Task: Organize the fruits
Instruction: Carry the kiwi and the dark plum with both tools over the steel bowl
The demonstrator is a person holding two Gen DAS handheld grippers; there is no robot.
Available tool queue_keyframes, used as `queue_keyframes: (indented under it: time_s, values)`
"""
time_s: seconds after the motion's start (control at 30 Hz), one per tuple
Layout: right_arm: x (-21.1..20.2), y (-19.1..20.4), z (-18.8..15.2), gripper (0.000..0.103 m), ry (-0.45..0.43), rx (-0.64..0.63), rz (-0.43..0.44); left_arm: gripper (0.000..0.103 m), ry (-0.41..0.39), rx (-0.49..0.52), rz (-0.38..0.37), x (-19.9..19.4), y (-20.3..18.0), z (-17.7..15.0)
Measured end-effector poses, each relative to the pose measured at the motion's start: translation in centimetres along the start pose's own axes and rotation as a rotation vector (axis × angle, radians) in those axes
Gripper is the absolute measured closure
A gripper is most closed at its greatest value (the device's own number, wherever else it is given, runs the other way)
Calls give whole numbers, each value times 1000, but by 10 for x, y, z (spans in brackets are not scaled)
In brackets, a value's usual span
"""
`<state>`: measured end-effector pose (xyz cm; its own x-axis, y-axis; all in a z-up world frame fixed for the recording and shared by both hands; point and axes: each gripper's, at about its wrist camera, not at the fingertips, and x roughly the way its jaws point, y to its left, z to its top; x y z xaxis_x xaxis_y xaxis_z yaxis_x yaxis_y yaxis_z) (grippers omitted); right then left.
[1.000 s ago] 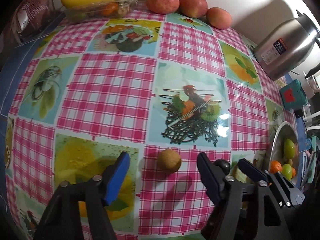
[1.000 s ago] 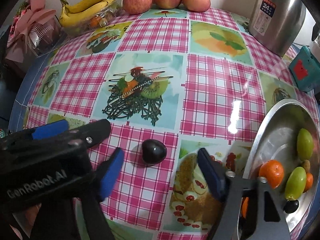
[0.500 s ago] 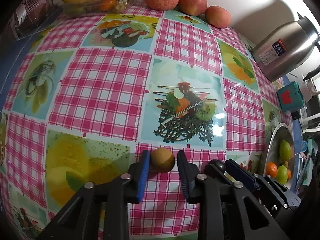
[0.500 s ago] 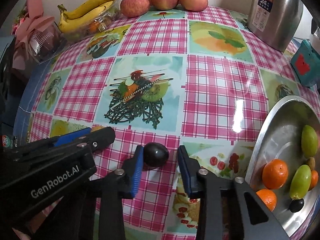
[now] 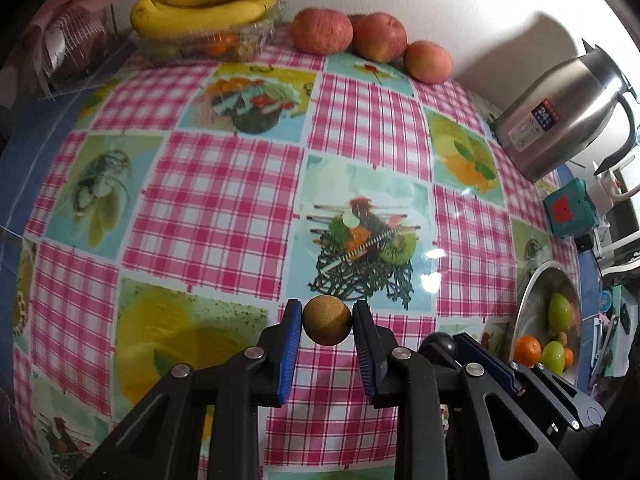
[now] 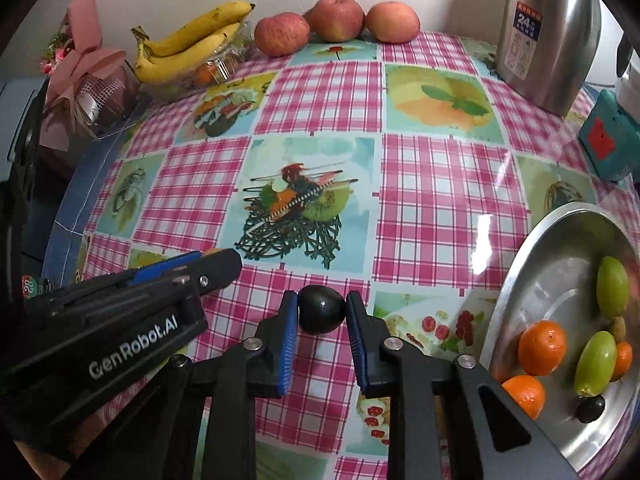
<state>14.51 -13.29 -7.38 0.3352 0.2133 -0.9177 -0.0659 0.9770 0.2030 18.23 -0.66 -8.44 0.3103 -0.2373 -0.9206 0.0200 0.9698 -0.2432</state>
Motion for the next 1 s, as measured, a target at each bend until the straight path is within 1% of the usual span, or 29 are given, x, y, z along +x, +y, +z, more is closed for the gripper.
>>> queue_keyframes:
  time_s: [0.33,0.57,0.7,0.83,1.0]
  values:
    - [-20,-2,-1,78,-34,8,28,75,-71,3,19,-24,-2,2]
    - [-29,-13,-1,78,-46,29,29,75,-109,3,13,-39,-11,1]
    - [-37,-34,-3,78,-55,70,2,75,-116,38,-7,-43,-31,0]
    - [-53,-69,-5,78,-83,153,-40,75,-104,98,-34,-44,-62,-3]
    - [-70,-115,-13,78,-112,272,-59,75,-76,183,-66,-38,-103,-14]
